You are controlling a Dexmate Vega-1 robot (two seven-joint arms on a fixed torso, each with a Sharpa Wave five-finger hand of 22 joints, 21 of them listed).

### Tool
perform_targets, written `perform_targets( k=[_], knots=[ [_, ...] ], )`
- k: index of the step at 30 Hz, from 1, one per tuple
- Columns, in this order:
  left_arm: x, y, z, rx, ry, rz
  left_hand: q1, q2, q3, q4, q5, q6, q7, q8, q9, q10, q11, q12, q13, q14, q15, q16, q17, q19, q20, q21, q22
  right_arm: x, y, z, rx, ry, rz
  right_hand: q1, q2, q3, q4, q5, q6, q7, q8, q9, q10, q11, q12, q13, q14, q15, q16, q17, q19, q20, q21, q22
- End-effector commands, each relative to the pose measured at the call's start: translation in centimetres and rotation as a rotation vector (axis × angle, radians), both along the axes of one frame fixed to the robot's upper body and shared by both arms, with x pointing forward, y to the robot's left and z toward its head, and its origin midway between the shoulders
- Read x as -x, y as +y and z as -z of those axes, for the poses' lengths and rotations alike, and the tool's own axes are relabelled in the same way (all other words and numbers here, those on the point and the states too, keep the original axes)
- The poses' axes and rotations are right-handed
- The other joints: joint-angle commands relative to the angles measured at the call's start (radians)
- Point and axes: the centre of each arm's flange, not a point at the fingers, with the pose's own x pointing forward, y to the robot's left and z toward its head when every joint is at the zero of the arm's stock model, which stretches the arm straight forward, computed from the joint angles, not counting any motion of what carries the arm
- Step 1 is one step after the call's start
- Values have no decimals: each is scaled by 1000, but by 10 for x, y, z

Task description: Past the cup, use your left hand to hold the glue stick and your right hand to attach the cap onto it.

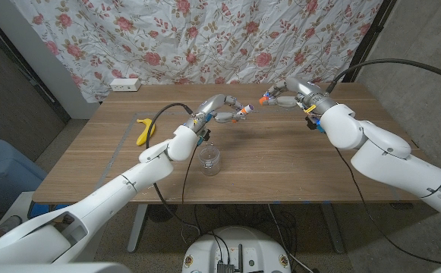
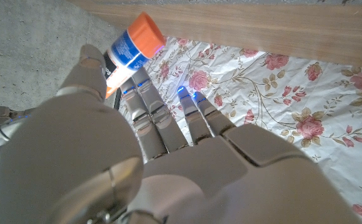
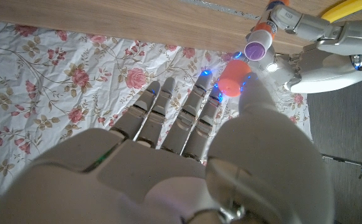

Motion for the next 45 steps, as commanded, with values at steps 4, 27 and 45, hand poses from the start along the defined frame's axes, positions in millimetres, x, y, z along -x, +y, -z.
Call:
perform_targets(
  k=[4, 27, 45],
  knots=[
    [4, -6, 5, 5, -5, 2, 8, 58, 4, 3, 9, 14, 6, 7, 6, -6, 2, 9, 4, 7, -139, 0, 1, 9, -37, 4, 3, 1, 10, -1, 9, 2, -2, -7, 3, -3, 1, -7, 8, 1, -3, 3, -2, -1, 1, 5, -6, -142, 5, 3, -6, -1, -2, 3],
    [4, -9, 5, 8, -12, 4, 10, 60, 5, 2, 9, 15, 5, 8, 6, -6, 1, 9, 4, 8, -141, 0, 2, 11, -37, 4, 3, -4, 15, 4, 37, 9, 28, -12, 9, -8, 0, -10, 12, 1, -8, 3, -2, -1, 1, 6, -5, -142, 7, 4, -5, 2, -2, 3],
    [5, -11, 5, 11, -14, 8, 12, 62, 6, 1, 9, 17, 6, 9, 6, -5, 1, 10, 4, 8, -142, 0, 1, 10, -36, 3, 3, -2, 15, 10, 23, 7, 21, -18, 13, -12, 1, -13, 15, 1, -12, 3, -1, -1, 2, 6, -3, -141, 9, 4, -5, 2, -2, 3]
  ],
)
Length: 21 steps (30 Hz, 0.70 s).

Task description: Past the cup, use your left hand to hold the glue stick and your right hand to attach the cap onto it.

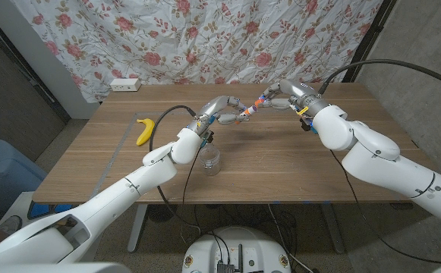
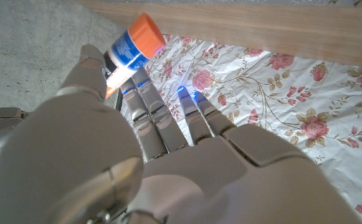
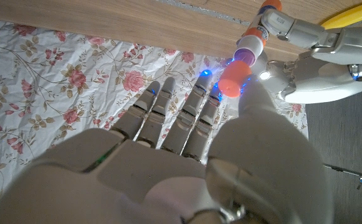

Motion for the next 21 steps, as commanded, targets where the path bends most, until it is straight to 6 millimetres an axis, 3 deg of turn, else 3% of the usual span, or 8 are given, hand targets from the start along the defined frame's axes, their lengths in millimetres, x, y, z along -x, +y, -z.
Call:
perform_targets(
  k=[1, 21],
  knots=[
    [1, -2, -1, 0, -5, 2, 12, 62, 6, 1, 8, 16, 6, 8, 6, -1, -2, 6, 4, 8, -142, 0, 1, 9, -39, 3, 3, 1, 1, 4, -5, -3, -5, -4, 1, -5, -2, -6, 9, -5, -2, 3, -2, -1, 2, 6, -3, -141, 6, 5, -5, 2, -2, 3],
    [2, -4, -1, -1, -7, 6, 13, 63, 6, 0, 8, 16, 7, 8, 6, -1, -2, 6, 4, 9, -142, 0, 1, 9, -40, 3, 3, -1, 2, 8, -11, -9, 5, -9, 5, -9, -3, -8, 13, -5, -6, 3, -2, -1, 2, 6, -3, -142, 8, 5, -4, 3, -2, 3]
  ],
)
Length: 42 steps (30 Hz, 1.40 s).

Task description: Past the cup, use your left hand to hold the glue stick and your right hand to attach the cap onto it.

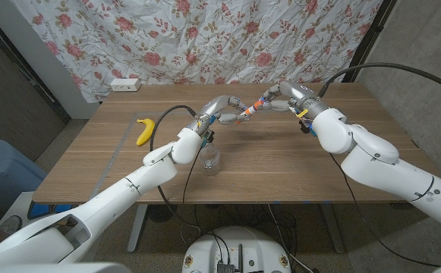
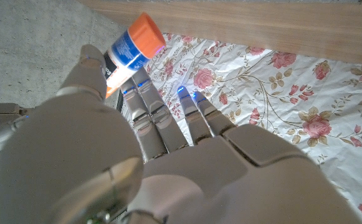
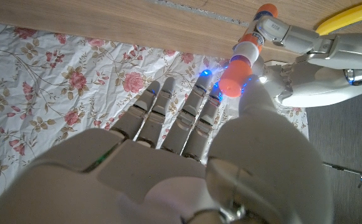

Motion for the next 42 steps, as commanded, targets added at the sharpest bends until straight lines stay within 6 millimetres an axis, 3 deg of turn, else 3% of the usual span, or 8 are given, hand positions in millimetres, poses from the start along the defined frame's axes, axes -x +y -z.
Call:
perform_targets(
  k=[1, 42],
  knots=[
    [1, -1, 0, -1, 0, 3, 13, 63, 6, 0, 10, 16, 7, 9, 6, -1, -2, 7, 5, 9, -142, 0, 1, 9, -40, 3, 3, -2, 1, 3, 1, -2, 5, -2, -3, -6, 1, -1, 8, 1, -3, 4, -2, -1, 2, 6, -3, -142, 5, 5, -4, 3, -2, 3],
    [1, -3, 1, 1, 0, 10, 17, 67, 7, 0, 11, 15, 7, 8, 7, -1, -2, 7, 5, 8, -143, -1, 1, 8, -40, 2, 3, -4, 4, 5, 3, 5, 14, -6, 3, -14, -3, -5, 13, 1, -13, 5, -2, -1, 2, 6, -4, -142, 8, 6, -5, 4, -2, 3]
  ],
)
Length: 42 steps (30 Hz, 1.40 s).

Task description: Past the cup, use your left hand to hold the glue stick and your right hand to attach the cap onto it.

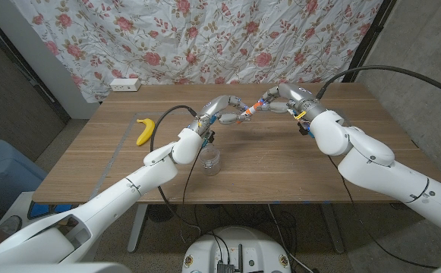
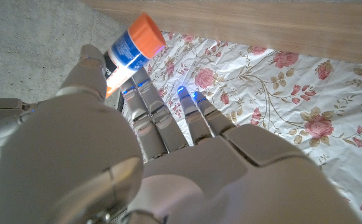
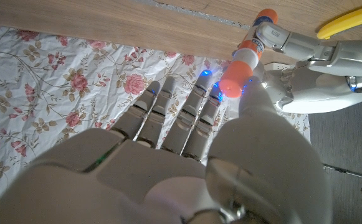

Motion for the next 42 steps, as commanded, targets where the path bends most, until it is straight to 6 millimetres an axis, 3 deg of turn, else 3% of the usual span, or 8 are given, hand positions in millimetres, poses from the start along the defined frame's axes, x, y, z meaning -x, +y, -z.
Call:
perform_targets(
  k=[1, 42],
  knots=[
    [0, -1, 1, -3, 3, 5, 17, 67, 8, 1, 8, 15, 8, 9, 7, -1, -2, 7, 4, 8, -143, -1, 1, 8, -40, 2, 3, 0, 1, 0, 1, 1, 3, -7, 3, -2, 1, -5, 10, -3, -6, 5, -2, -1, 2, 1, -4, -141, 4, 6, -5, 4, -2, 1],
    [4, -3, 3, 10, -6, 2, 21, 69, 8, 0, 8, 13, 7, 8, 7, -2, -3, 7, 4, 9, -144, 0, 2, 9, -39, 2, 3, -1, -3, 9, -22, 12, 11, -10, 10, -8, -2, -8, 17, -3, -14, 6, -2, -1, 2, 1, -4, -141, 8, 6, -4, 5, -1, 1]
  ],
)
